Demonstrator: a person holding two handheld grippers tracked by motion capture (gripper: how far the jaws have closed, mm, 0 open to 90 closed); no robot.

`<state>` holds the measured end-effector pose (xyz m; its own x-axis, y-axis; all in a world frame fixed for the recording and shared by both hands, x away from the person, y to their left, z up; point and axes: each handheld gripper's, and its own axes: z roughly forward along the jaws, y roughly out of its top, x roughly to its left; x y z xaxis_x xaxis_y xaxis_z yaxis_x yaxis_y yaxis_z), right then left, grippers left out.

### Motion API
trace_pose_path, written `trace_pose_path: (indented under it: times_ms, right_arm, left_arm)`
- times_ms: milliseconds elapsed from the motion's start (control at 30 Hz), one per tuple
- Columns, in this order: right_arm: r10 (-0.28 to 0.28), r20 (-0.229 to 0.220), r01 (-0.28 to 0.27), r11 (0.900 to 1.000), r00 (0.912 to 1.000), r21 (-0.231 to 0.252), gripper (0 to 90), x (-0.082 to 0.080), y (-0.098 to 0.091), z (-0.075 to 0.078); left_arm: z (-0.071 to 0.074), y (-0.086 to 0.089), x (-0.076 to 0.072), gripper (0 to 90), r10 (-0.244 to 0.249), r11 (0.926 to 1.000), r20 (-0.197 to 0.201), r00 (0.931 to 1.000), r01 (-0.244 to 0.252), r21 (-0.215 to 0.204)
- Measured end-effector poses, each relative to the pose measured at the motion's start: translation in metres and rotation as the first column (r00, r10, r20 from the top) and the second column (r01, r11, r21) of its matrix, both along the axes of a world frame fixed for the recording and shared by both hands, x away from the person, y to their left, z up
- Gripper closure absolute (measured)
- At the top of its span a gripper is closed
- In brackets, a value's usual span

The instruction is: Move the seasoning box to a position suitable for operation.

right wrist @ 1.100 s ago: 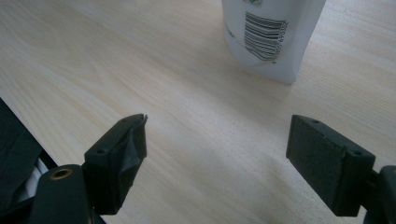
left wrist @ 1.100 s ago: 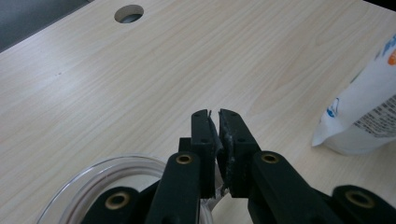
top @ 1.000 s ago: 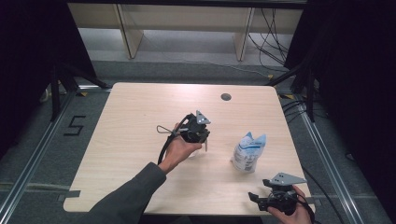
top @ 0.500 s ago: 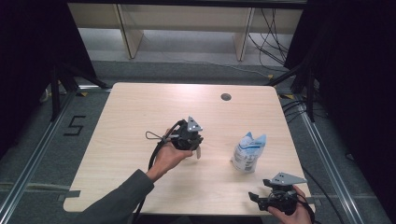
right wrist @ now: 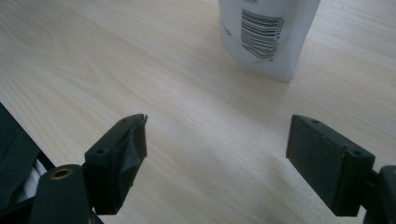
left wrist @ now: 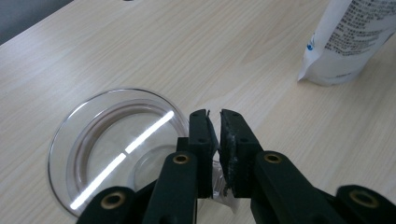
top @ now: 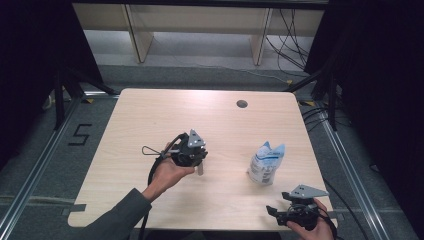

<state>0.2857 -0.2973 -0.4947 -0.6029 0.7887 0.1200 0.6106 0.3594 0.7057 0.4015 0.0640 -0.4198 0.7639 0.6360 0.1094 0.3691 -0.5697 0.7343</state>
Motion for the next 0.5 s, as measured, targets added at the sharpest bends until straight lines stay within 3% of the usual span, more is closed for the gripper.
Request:
trace_pose_path:
  times_ms: [33, 167, 200, 300, 367, 400, 467, 500]
  right_arm:
    - [-0.006, -0.015, 0.006, 1.0, 0.9999, 0.004, 21.3, -0.001, 0.001, 0.0]
    - [-0.001, 0.0, 0.001, 1.0, 1.0, 0.002, 21.3, 0.0, 0.0, 0.0]
    - [-0.023, -0.032, 0.024, 0.9996, 0.9992, 0.015, 21.3, -0.002, 0.002, 0.0]
    - [-0.006, 0.007, 0.006, 1.0, 1.0, 0.004, 21.3, 0.0, 0.0, 0.0]
    - [-0.008, -0.008, 0.008, 1.0, 0.9999, 0.004, 21.3, 0.0, 0.0, 0.0]
    - [-0.021, -0.022, 0.021, 0.9997, 0.9995, 0.013, 21.3, -0.002, 0.002, 0.0]
    - [-0.001, 0.002, 0.001, 1.0, 1.0, 0.002, 21.3, 0.001, 0.0, 0.0]
    - [-0.019, -0.019, 0.019, 0.9998, 0.9996, 0.011, 21.3, -0.002, 0.002, 0.0]
  left_arm:
    - [0.0, 0.003, -0.002, 81.9, 0.009, 1.0, -0.003, 1.0, -0.009, 0.002]
    - [-0.001, 0.011, -0.003, 81.9, 0.007, 1.0, -0.002, 1.0, -0.007, -0.006]
    - [-0.001, 0.014, -0.004, 81.9, 0.005, 1.0, 0.001, 1.0, -0.005, 0.002]
    - [0.0, 0.017, -0.006, 81.3, -0.006, 0.9998, 0.025, 0.9997, 0.005, 0.02]
    - [0.001, 0.02, -0.008, 81.3, -0.013, 0.9996, 0.039, 0.9992, 0.011, 0.027]
    - [0.001, 0.02, -0.009, 81.3, -0.001, 1.0, 0.042, 0.9991, 0.0, 0.009]
    - [0.001, 0.023, -0.011, 80.8, 0.025, 0.9997, 0.056, 0.9981, -0.025, -0.007]
    - [0.002, 0.025, -0.012, 80.1, 0.022, 0.9997, 0.064, 0.9977, -0.022, -0.004]
